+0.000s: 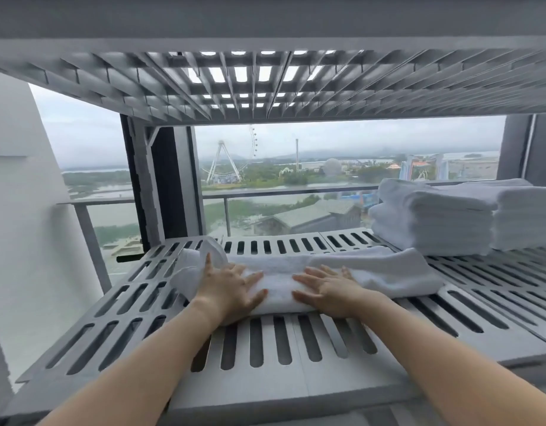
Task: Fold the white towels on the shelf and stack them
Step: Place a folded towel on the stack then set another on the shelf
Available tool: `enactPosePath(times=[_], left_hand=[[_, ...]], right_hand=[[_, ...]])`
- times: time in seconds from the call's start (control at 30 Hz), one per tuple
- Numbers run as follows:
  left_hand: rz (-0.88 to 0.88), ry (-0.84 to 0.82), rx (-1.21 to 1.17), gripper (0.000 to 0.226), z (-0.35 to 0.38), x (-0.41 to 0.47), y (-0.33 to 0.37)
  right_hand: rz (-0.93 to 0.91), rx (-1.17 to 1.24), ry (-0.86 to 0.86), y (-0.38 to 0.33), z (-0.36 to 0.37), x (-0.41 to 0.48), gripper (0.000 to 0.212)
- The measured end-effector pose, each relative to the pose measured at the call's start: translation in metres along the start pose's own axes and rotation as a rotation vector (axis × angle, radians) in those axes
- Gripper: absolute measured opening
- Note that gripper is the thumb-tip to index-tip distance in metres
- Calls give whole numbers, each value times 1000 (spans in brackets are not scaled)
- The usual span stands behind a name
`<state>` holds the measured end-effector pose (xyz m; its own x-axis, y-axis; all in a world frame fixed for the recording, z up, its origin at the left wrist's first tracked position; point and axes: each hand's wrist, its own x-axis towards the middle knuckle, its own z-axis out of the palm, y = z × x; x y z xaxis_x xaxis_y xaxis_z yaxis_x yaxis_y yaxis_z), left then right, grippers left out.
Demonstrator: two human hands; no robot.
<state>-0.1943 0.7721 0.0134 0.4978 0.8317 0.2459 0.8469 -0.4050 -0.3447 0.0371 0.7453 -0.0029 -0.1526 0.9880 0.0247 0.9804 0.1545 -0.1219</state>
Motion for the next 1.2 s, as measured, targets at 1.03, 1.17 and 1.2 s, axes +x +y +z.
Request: enactPosePath(times=[1.03,1.17,1.2], left_hand=[[-50,187,-193,34,-1,83,34],[7,195,-161,21,-7,62,26],[19,202,-161,20,-8,57,23]], right_hand=[[-63,-69,376,51,-30,64,53],[-135,-84,423,44,-30,47,27],[-141,-75,423,43,-30,41,24]])
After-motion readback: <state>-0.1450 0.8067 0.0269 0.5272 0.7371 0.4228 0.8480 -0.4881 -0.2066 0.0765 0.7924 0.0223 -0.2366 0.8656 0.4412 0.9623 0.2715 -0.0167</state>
